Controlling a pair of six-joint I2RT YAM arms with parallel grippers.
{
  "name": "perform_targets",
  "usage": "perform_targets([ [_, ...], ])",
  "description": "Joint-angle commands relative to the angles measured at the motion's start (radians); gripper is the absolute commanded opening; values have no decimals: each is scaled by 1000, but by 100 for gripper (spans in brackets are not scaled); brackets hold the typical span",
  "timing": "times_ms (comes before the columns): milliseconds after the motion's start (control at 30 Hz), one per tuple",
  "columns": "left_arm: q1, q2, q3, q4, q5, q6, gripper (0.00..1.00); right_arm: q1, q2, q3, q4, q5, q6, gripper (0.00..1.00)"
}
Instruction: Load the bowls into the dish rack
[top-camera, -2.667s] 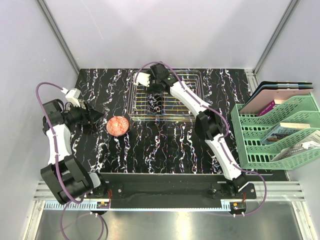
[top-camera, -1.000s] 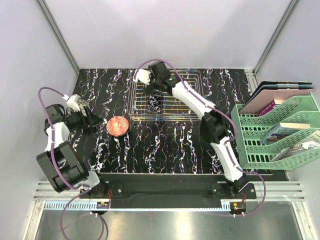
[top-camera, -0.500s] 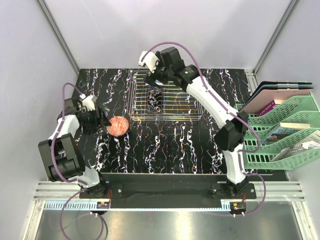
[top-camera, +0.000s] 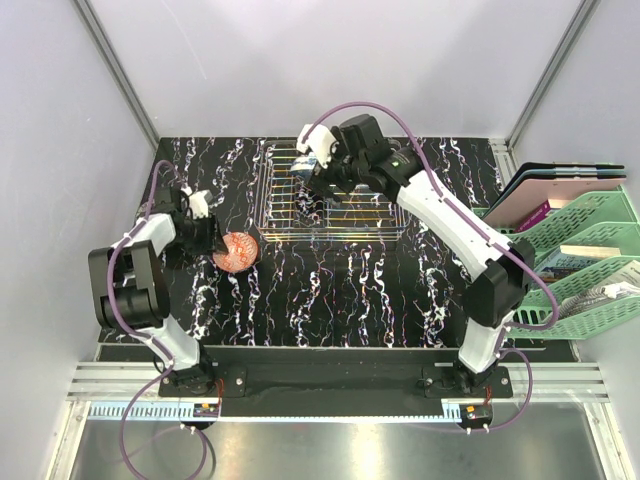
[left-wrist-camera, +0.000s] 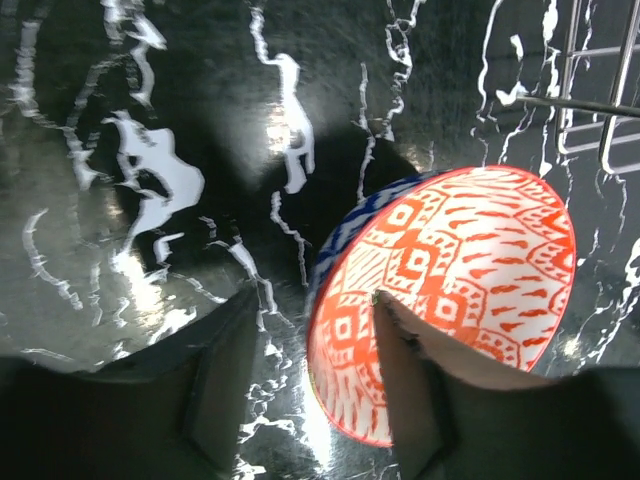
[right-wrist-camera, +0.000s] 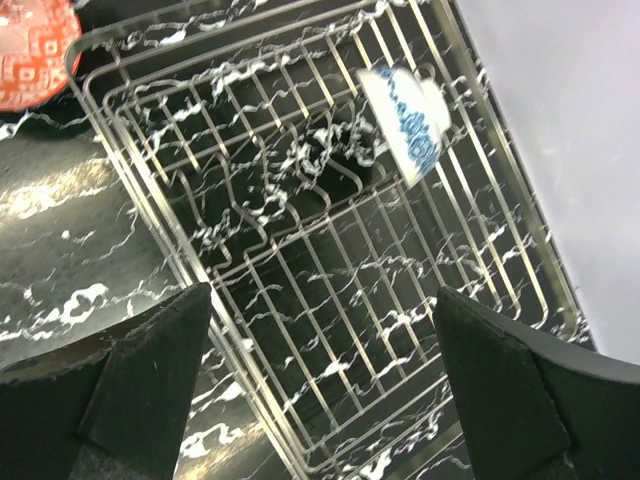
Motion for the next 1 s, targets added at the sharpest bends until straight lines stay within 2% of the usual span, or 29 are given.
perform_targets([
  [0, -22, 11, 60, -22, -49, -1, 37, 4, -88, -65, 40, -23, 34, 100],
  [133, -27, 19, 72, -39, -54, 6, 15, 5, -122, -102, 50, -35, 60, 100],
  [333, -28, 28, 77, -67, -57, 25, 0, 4, -155, -134, 52, -60, 92, 100],
  [467, -27, 14, 74, -82, -45, 51, 0, 4, -171, -150, 53, -104, 138, 100],
  [600, -19, -39, 87, -142, 60, 103, 0, 5, -172, -156, 52, -188, 212, 100],
  [967, -5, -179, 238, -390, 357, 330, 0, -21, -42, -81, 66, -587, 533, 100],
])
